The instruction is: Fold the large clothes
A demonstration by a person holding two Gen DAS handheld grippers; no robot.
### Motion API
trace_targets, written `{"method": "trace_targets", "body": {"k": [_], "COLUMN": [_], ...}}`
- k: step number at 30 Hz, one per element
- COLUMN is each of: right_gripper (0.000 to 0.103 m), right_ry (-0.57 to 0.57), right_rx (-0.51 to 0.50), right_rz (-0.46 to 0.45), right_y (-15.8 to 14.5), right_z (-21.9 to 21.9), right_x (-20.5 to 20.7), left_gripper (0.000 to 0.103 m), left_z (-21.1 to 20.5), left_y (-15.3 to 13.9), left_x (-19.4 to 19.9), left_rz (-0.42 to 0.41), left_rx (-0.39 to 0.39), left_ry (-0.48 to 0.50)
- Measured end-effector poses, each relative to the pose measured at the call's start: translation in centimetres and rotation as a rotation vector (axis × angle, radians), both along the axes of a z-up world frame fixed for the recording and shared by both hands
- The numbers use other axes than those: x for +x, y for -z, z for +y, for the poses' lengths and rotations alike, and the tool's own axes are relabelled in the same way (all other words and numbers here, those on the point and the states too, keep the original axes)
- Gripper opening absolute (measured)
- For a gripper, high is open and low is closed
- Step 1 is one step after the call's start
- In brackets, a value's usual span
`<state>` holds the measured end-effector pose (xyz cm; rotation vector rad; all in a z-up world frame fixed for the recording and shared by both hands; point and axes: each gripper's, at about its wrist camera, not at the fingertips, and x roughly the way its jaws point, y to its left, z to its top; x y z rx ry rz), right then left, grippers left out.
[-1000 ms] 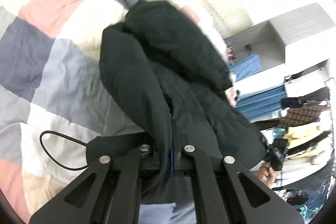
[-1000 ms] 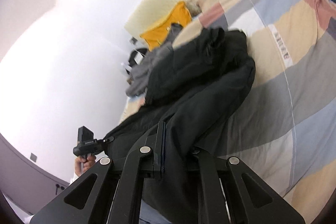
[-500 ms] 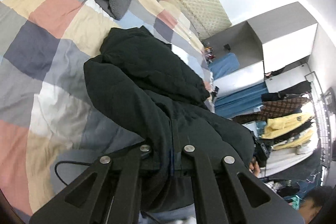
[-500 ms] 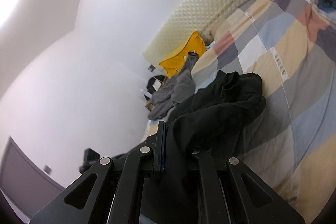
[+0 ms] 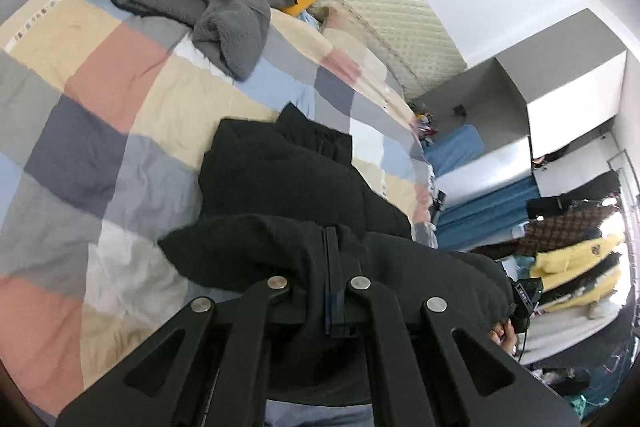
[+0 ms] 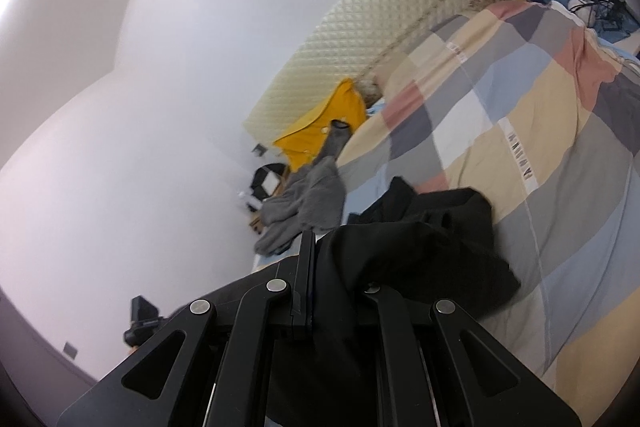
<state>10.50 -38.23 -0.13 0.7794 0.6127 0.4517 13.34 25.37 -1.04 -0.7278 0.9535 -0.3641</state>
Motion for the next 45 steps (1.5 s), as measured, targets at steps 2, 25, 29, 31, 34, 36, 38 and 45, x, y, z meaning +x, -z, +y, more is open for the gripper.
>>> {"method": "trace_targets", "body": {"k": [2, 25, 29, 31, 34, 36, 38, 45], "right_gripper": [0.005, 0.005, 0.004, 0.002, 0.001, 0.001, 0.001, 0.006], "right_ry": [0.030, 0.143, 0.134, 0.133, 0.126, 0.120, 0.119, 0.124], "right_rx": [-0.006, -0.274, -0.339, -0.345, -0.389, -0.430, -0.446, -0.379], "right_rz": [0.016, 0.397, 0.433, 0.456, 0.490, 0.498, 0.506, 0.508], "right_y": [0.4, 13.0, 15.1, 16.1, 17.4, 18.0, 18.5, 18.6], "right_z": [-0.3, 1.3, 2.4, 2.7, 3.4, 4.0, 4.3, 3.6], "right_x": [2.0, 21.3, 23.4, 24.1, 25.1, 25.7, 26.0, 25.1], "left_gripper": [0.002, 0.003, 0.003, 0.003, 0.003, 0.003, 0.003, 0.003], "left_z": [-0.3, -6.0, -7.1, -7.5, -8.5, -9.0, -9.3, -9.3], "left_y": [-0.4, 6.4, 8.8, 10.0, 12.1, 13.0, 13.8, 14.2], "left_x": [1.4, 18.8, 21.2, 22.1, 23.2, 23.8, 24.3, 24.2], "left_rz": [-0.017, 0.143, 0.180, 0.199, 0.233, 0.249, 0.264, 0.264], "left_rx": [-0.003, 0.320, 0.375, 0.383, 0.419, 0.438, 0.454, 0.437], "left_ry": [0.001, -0.067, -0.067, -0.067, -0.053, -0.049, -0.054, -0.026]}}
